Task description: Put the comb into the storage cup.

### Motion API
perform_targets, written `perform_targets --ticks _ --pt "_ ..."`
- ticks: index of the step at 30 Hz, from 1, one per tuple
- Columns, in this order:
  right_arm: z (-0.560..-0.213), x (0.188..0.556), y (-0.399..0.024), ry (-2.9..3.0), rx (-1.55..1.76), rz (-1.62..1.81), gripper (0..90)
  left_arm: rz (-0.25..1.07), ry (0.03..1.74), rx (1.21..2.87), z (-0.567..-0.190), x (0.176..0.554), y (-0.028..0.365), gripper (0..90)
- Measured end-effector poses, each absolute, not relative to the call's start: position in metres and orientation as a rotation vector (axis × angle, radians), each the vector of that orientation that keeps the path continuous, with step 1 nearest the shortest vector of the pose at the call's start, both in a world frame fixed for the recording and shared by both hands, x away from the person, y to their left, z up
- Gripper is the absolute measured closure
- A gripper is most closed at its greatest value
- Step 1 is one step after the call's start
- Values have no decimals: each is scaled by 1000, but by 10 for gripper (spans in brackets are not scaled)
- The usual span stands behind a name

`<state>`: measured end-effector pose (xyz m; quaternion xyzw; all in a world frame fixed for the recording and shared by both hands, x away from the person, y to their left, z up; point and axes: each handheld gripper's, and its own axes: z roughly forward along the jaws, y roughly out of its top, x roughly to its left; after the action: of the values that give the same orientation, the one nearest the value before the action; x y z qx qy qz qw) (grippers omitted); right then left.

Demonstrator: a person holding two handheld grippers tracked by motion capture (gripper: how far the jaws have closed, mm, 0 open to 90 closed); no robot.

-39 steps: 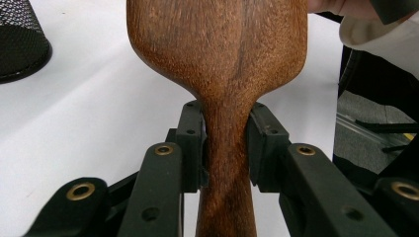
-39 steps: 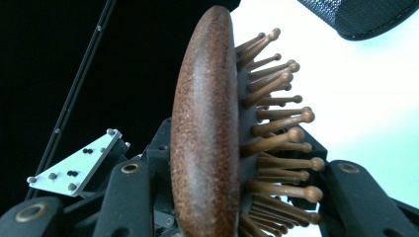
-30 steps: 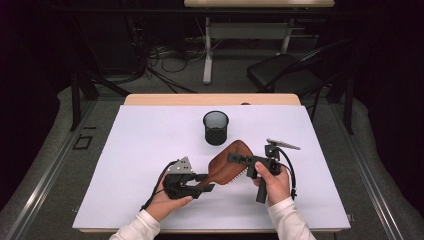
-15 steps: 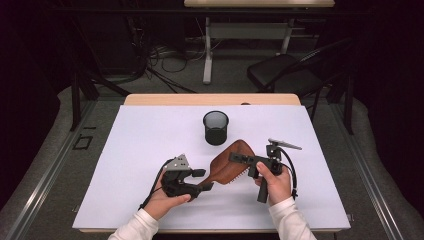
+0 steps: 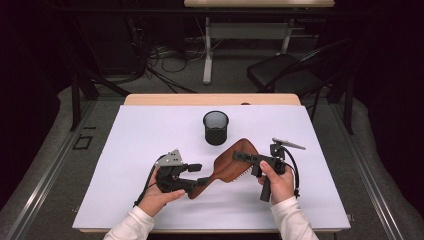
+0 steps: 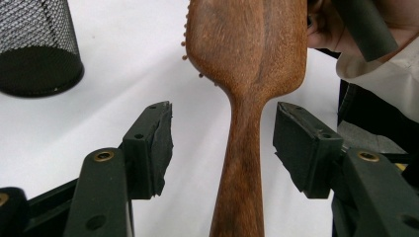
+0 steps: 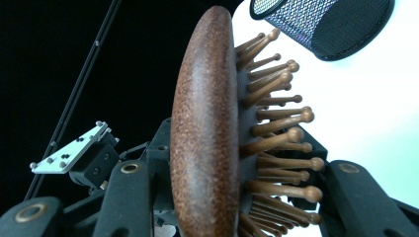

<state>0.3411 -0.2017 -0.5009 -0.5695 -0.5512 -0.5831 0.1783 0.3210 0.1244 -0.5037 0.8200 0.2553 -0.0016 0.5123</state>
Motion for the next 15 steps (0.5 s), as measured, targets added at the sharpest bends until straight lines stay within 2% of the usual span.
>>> perform_targets --ticks 3,5,9,15 --pt "-501 341 -203 -1560 -1621 -1648 499 32 624 1969 -503 322 127 395" --pt "-501 341 -204 -1555 -1617 -1653 498 55 643 1968 -503 323 129 350" --pt "-501 342 -204 -1555 -1617 -1656 498 90 652 1961 -502 325 134 340" --pt "-500 341 -206 -1554 -1626 -1680 498 100 697 1956 -502 331 140 236"
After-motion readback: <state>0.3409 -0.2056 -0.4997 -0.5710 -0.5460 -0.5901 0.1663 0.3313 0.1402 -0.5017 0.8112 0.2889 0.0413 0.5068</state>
